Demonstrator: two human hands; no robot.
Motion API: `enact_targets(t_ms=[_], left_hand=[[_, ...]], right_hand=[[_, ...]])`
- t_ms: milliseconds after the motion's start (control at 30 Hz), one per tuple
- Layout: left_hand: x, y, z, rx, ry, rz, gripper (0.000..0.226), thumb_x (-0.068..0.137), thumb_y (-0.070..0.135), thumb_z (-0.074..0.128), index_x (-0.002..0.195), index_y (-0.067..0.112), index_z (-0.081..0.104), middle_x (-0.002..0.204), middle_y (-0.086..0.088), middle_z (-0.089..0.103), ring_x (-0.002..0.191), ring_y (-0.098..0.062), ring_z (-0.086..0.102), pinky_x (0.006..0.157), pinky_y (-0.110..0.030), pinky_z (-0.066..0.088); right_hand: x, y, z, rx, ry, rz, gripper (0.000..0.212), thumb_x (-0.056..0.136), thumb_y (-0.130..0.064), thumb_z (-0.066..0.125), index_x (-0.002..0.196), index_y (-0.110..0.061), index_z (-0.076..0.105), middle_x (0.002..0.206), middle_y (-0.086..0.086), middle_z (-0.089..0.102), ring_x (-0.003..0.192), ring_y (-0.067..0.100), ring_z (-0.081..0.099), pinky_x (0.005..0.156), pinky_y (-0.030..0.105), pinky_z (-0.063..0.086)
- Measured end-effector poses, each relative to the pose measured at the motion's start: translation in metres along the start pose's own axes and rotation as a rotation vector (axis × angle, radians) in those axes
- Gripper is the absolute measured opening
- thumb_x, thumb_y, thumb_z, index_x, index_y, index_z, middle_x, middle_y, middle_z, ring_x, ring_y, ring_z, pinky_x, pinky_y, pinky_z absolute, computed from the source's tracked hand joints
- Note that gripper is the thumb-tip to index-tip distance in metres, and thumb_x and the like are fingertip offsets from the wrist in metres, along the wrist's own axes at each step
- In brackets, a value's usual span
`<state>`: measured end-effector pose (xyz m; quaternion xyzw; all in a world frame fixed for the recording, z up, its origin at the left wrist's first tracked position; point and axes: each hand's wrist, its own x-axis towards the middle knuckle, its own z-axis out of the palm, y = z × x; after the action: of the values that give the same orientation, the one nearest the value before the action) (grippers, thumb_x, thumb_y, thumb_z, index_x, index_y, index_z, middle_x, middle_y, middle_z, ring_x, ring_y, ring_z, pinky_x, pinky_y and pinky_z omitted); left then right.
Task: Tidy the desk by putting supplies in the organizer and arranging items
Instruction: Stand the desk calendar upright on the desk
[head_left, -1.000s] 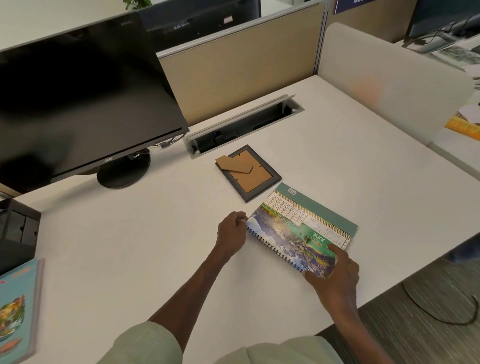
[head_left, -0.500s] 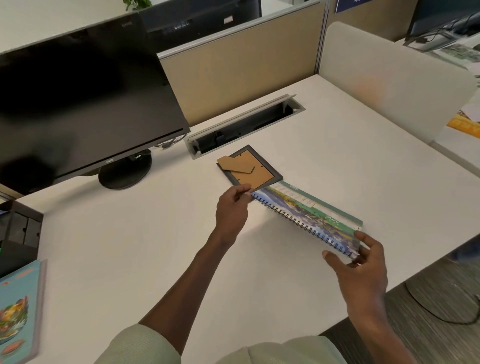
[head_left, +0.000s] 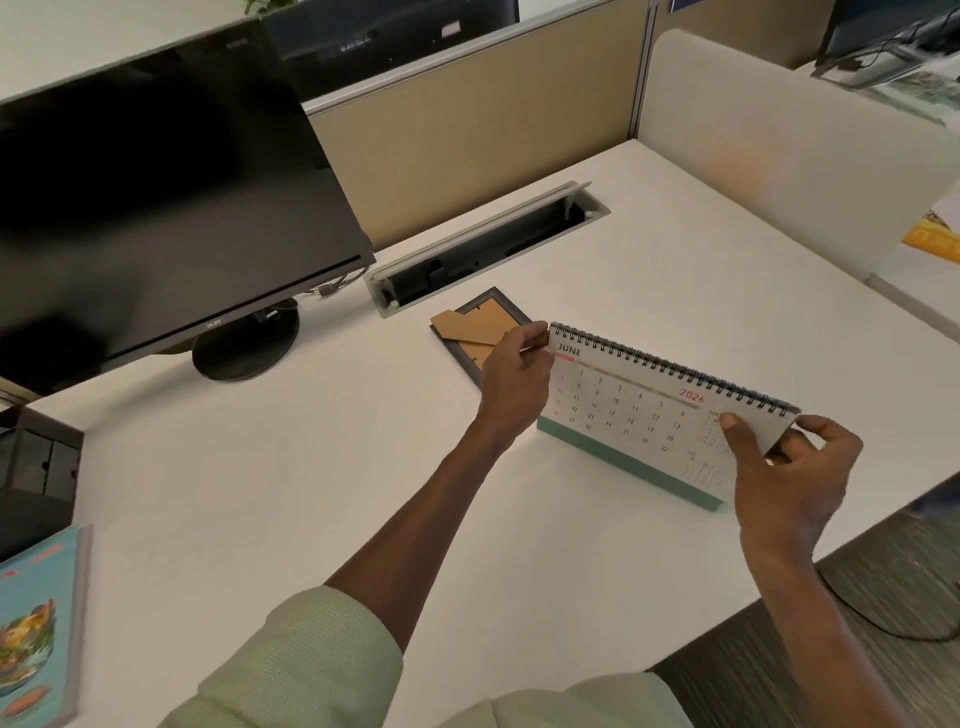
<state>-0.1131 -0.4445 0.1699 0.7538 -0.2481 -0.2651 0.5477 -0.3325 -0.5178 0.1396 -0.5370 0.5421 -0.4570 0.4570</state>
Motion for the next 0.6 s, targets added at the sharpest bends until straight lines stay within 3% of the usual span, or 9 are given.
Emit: enact_targets(t_ms=[100,233,367,500,600], left_hand=[[0.001,-0.014,0.004,0.078,-0.021,-0.005,0.025,0.100,0.017,0.048,0.123,0.014,0.056,0.115,0.009,0.065,0.098,-0.005,0.061,0.066,-0.010,0.050],[0.000,-0.044,0.004,0.215,-0.122,-0.005,0.028,0.103,0.018,0.041,0.125,0.011,0.056,0.125,0.000,0.063,0.107,-0.012,0.056,0.070,-0.007,0.045],[0.001,-0.075,0.005,0.355,-0.316,-0.093,0.035,0.106,0.026,0.031,0.127,0.007,0.051,0.130,-0.007,0.059,0.112,-0.021,0.054,0.086,-0.028,0.045],[0.010,-0.094,0.006,0.353,-0.396,-0.176,0.035,0.106,0.029,0.030,0.127,0.009,0.050,0.132,-0.003,0.057,0.112,-0.020,0.051,0.091,-0.029,0.043],[0.020,-0.093,0.009,0.318,-0.410,-0.209,0.034,0.106,0.030,0.031,0.126,0.011,0.051,0.131,-0.002,0.057,0.118,-0.023,0.052,0.101,-0.038,0.046]], right_hand=[[-0.005,0.013,0.002,-0.004,-0.020,0.025,0.054,0.079,-0.030,0.078,0.112,-0.018,0.037,0.100,-0.001,0.063,0.087,0.008,0.065,0.067,0.016,0.054],[-0.010,0.044,0.002,-0.057,-0.133,0.103,0.042,0.081,-0.025,0.075,0.112,-0.014,0.049,0.106,0.000,0.061,0.093,0.018,0.062,0.065,0.014,0.047],[-0.007,0.065,0.002,-0.161,-0.322,0.164,0.038,0.085,-0.024,0.071,0.119,-0.012,0.060,0.107,-0.001,0.061,0.096,0.020,0.057,0.065,0.013,0.042],[0.005,0.065,0.003,-0.155,-0.363,0.209,0.034,0.086,-0.026,0.069,0.117,-0.017,0.059,0.105,-0.002,0.060,0.092,0.020,0.056,0.063,0.015,0.042],[0.013,0.070,0.004,-0.141,-0.351,0.246,0.029,0.087,-0.026,0.069,0.113,-0.022,0.056,0.105,-0.002,0.060,0.092,0.019,0.056,0.065,0.017,0.042]])
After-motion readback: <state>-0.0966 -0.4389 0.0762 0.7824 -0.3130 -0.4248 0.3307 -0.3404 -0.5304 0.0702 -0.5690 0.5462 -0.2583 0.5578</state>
